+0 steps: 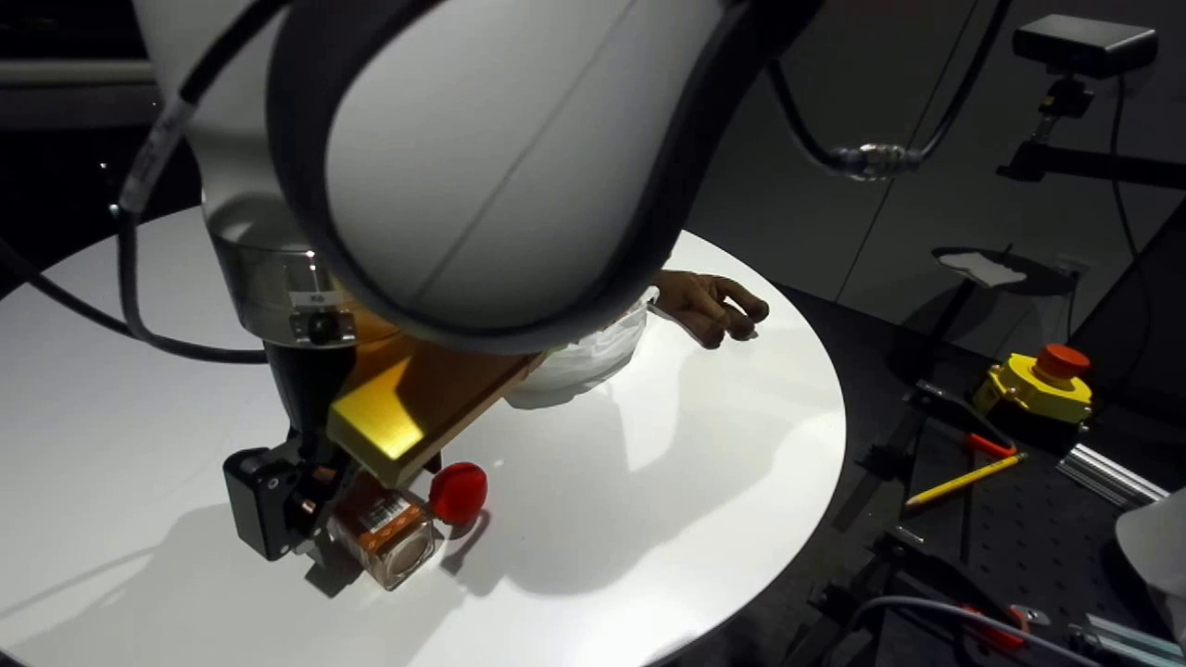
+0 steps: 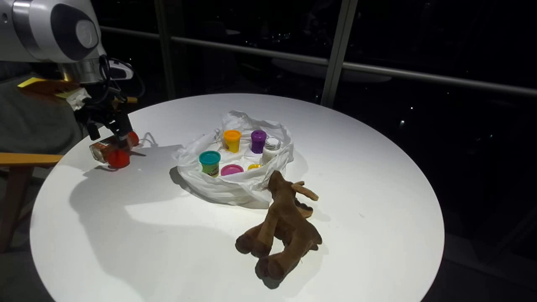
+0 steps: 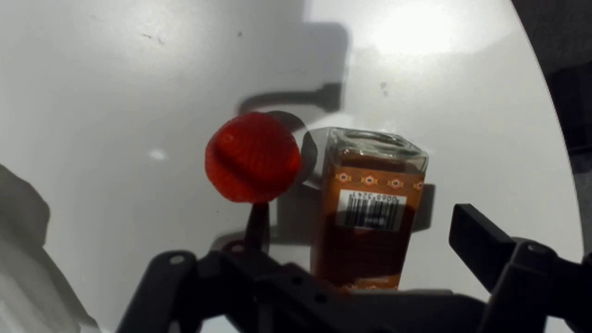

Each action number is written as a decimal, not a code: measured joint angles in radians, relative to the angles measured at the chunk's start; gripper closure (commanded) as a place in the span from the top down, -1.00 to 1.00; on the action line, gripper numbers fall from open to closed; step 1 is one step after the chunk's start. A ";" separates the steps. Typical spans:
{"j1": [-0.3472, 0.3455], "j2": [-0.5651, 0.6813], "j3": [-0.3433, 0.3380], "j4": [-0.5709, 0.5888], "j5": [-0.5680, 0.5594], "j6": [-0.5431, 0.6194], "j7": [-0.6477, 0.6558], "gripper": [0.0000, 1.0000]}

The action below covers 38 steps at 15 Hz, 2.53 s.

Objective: Put all the objects on the table into the plastic bag

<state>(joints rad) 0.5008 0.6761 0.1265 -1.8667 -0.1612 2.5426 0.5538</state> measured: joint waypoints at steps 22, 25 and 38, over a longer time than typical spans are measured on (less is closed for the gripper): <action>0.021 -0.189 -0.293 -0.012 -0.299 -0.076 0.150 -0.50; -0.020 -0.194 -0.326 -0.042 -0.411 -0.075 0.211 -0.50; -0.177 -0.166 -0.320 -0.166 -0.456 0.189 0.241 -0.54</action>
<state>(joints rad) 0.3239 0.5100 -0.1939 -2.0327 -0.6173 2.7315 0.7945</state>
